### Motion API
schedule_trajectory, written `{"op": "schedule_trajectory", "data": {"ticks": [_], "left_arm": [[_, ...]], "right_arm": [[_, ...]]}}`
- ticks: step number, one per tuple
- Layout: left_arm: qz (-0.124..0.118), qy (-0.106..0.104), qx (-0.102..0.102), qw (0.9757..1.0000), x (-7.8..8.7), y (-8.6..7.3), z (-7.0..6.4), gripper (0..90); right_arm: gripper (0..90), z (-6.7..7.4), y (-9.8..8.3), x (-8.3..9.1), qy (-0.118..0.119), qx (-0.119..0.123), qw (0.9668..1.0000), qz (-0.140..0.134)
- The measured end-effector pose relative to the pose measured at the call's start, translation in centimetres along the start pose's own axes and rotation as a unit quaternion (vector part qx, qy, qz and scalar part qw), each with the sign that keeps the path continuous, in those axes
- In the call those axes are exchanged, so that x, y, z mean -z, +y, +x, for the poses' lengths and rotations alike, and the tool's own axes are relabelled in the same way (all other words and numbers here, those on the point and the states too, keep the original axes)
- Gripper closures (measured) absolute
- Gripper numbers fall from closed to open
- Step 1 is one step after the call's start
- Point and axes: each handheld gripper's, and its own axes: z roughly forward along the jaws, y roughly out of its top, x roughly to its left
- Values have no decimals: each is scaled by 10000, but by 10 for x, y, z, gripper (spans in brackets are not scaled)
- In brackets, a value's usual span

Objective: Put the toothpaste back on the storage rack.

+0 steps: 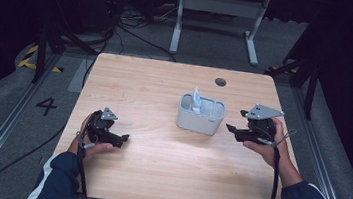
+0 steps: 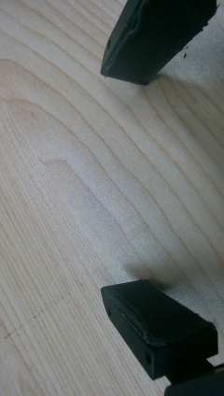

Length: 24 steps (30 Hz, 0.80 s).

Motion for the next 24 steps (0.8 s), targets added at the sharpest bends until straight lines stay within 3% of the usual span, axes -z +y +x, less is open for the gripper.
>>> {"op": "schedule_trajectory", "data": {"ticks": [19, 24], "left_arm": [[61, -28, 6, 10000, 1, 0, 0, 4], [61, -28, 6, 10000, 1, 0, 0, 4]], "right_arm": [[295, 8, -43, -4, -49, 121, 9990, 437], [291, 9, -63, -2, -48, 111, 9981, 605]]}}
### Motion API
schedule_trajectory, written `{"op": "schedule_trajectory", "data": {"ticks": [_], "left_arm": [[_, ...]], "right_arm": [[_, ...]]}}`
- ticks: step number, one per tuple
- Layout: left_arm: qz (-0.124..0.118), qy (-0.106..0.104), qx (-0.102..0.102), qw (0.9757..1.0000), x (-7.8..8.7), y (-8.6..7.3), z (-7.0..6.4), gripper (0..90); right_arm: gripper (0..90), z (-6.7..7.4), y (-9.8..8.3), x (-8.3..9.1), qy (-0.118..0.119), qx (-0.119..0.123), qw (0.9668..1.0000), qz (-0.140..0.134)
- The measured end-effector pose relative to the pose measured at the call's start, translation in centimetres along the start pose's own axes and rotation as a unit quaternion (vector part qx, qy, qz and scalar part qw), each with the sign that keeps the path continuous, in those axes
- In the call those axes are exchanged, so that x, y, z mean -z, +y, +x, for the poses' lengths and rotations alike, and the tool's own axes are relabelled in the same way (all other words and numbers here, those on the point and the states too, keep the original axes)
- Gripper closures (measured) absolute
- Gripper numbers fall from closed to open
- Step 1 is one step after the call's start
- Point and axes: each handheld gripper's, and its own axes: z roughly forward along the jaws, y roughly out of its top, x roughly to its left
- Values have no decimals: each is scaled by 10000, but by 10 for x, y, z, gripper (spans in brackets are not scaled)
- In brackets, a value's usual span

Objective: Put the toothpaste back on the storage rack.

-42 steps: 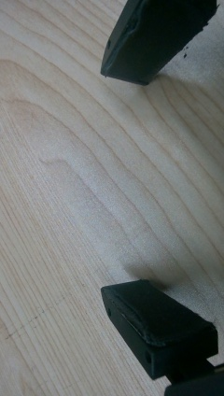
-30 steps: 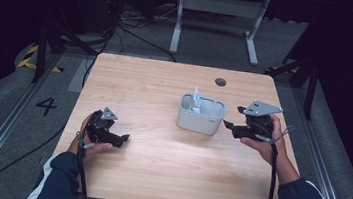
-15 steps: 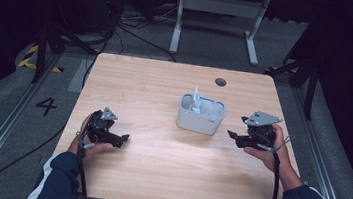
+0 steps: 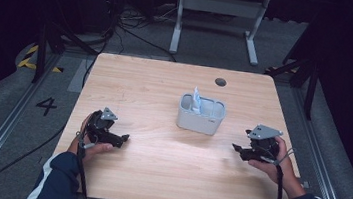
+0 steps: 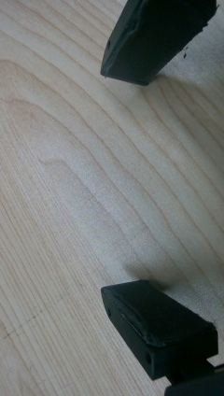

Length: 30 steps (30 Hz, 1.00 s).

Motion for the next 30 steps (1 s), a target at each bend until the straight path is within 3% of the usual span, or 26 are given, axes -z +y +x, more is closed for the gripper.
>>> {"op": "schedule_trajectory", "data": {"ticks": [11, 17, 23, 30], "left_arm": [[-11, 0, -44, 10000, 0, -1, 0, 4], [-13, 3, -43, 10000, 0, -1, 0, 4], [-13, 7, -37, 10000, 0, -1, 0, 4], [-15, 3, -35, 10000, 0, -1, 0, 4]], "right_arm": [[284, 4, -36, 2, 103, -90, 9996, 242], [281, -1, -59, 6, 331, -566, 9978, 136], [267, -2, -75, 12, 466, -703, 9964, 41], [232, -10, -94, 15, 559, -1166, 9916, -99]]}}
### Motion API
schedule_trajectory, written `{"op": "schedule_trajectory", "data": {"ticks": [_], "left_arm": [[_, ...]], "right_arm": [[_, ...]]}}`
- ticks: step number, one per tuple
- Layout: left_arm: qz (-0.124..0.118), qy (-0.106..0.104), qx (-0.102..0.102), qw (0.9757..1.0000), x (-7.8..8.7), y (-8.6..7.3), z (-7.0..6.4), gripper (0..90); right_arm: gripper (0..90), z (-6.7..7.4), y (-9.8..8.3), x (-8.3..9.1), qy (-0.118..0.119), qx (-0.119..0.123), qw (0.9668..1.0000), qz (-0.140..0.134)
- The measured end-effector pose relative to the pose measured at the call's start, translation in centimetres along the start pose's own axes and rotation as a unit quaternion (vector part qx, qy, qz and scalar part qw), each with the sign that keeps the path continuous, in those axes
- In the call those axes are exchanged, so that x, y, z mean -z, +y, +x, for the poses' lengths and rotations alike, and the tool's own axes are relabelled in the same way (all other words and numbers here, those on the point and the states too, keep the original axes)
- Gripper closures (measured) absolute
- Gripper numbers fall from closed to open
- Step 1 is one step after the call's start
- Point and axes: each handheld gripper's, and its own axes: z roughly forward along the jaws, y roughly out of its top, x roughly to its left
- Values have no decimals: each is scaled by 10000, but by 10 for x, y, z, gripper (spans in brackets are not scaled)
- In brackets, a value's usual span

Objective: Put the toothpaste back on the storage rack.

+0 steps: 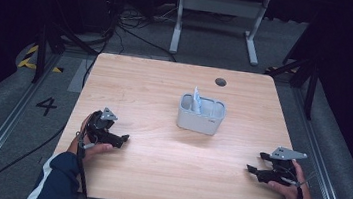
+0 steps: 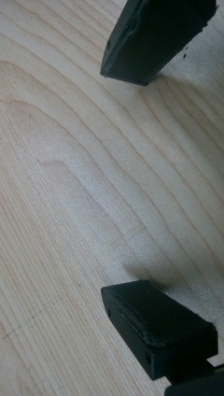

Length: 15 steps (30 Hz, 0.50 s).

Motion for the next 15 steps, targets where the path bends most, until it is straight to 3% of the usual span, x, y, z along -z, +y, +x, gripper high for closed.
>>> {"op": "schedule_trajectory", "data": {"ticks": [3, 15], "left_arm": [[-7, -14, 5, 10000, 0, 0, 0, 3], [-47, 19, 19, 10000, -2, 1, 0, 2]], "right_arm": [[230, -4, -6, 3, -58, -62, 9999, -129], [191, -5, -5, 2, -76, -70, 9999, -97]]}}
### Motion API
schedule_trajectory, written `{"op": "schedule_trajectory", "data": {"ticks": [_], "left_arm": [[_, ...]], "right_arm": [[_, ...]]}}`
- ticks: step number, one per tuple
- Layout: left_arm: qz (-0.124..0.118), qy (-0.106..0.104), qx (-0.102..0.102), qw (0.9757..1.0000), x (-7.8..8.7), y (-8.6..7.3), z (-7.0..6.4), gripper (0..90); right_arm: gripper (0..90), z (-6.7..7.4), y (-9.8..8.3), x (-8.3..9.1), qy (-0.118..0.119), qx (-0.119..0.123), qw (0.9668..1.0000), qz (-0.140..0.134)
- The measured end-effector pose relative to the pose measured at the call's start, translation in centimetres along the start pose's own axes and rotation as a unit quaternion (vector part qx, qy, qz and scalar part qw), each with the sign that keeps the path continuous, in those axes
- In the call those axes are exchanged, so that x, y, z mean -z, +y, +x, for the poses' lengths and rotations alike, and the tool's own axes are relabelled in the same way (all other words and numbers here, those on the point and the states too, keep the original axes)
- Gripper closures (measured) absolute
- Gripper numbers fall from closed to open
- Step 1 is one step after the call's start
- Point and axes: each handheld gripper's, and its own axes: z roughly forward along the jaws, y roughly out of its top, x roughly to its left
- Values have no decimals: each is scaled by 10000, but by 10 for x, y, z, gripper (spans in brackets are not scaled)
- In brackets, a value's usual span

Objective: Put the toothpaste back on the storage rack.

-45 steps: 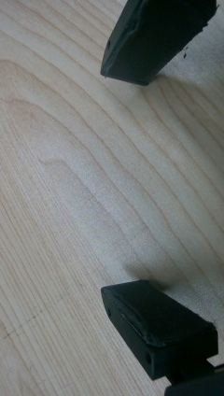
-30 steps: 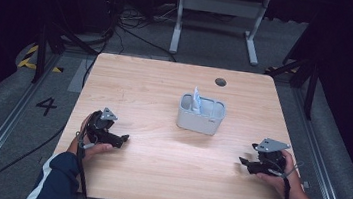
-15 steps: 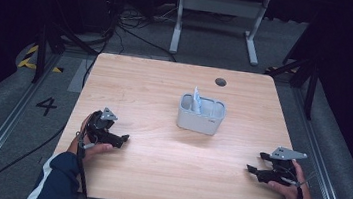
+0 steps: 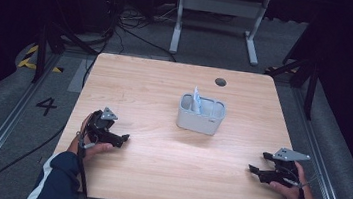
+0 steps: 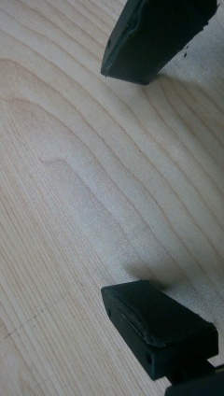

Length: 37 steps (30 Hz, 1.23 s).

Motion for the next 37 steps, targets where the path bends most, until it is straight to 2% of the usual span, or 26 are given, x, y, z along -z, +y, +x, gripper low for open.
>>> {"op": "schedule_trajectory", "data": {"ticks": [12, 22, 24, 30, 37], "left_arm": [[-8, 2, -33, 10000, 0, 0, 1, 1], [22, 57, 87, 9999, -1, 1, -1, 1], [1, 95, 175, 9998, -2, 2, -2, 1], [1, 102, 182, 9998, -2, 2, -2, 1], [13, 129, 195, 9997, -2, 2, -3, 1]], "right_arm": [[173, -1, 0, 0, -8, -15, 10000, 20], [167, -1, 1, -1, -7, -6, 10000, 23], [166, -1, 1, -1, -6, -5, 10000, 24], [152, -2, 1, -1, -103, -101, 9999, 37], [152, -2, 1, -1, -110, -104, 9999, 38]]}}
